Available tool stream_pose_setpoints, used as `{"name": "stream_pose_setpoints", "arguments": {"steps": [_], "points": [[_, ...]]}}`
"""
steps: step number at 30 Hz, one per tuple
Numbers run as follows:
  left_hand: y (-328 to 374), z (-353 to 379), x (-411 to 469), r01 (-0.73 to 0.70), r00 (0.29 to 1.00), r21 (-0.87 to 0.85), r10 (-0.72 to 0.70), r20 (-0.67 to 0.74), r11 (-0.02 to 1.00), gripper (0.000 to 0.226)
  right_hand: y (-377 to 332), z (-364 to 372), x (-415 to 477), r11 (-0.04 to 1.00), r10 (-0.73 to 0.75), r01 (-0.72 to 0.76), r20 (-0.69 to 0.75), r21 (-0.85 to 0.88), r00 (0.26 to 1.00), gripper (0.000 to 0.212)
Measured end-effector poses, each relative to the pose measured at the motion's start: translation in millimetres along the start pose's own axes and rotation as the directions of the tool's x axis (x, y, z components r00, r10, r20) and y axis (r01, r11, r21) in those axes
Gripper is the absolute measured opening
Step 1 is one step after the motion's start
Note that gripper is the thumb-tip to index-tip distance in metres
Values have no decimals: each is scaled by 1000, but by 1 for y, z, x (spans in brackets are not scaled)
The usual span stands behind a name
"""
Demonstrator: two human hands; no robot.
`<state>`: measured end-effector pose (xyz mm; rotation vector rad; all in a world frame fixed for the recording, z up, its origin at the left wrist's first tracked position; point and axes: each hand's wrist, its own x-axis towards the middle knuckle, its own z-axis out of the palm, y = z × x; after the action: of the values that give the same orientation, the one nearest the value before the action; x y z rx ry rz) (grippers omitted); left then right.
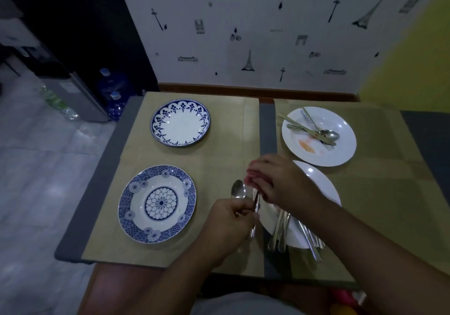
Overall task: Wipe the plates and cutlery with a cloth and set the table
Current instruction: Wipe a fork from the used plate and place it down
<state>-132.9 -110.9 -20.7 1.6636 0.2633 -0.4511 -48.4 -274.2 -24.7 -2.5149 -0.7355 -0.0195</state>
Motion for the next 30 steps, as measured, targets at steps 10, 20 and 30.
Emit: {"name": "stream_pose_setpoints", "arguments": {"steps": [10, 20, 30], "points": [[1, -19, 5, 12, 993, -89, -22, -120, 996, 22, -36, 16, -2, 999, -44, 45, -40, 22, 998, 25], [3, -23, 3, -4, 991, -104, -10, -133, 995, 19, -21, 3, 26, 998, 36, -40, -100, -38, 994, 18], [1, -29, 1, -21, 990, -83, 8, -144, 996, 21, -13, 4, 36, 998, 2, -10, -126, -61, 992, 13]]}}
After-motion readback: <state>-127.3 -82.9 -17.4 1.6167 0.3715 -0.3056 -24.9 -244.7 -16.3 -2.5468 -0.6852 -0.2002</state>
